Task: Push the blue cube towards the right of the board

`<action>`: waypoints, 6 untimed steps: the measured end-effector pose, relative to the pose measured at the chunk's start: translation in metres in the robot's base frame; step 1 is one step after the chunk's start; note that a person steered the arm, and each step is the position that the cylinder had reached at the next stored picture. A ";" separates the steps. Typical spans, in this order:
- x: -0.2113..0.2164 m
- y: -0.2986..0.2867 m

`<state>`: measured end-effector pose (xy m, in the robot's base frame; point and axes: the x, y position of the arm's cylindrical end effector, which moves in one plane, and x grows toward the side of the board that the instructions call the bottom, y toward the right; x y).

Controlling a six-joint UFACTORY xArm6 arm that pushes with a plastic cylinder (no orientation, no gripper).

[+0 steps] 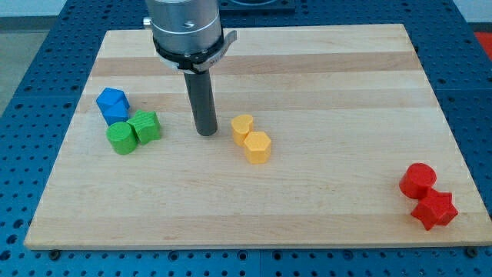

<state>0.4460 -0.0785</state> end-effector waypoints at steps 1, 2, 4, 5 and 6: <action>0.017 0.000; 0.036 0.000; 0.056 -0.070; 0.081 -0.105; 0.081 -0.109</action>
<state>0.5269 -0.1874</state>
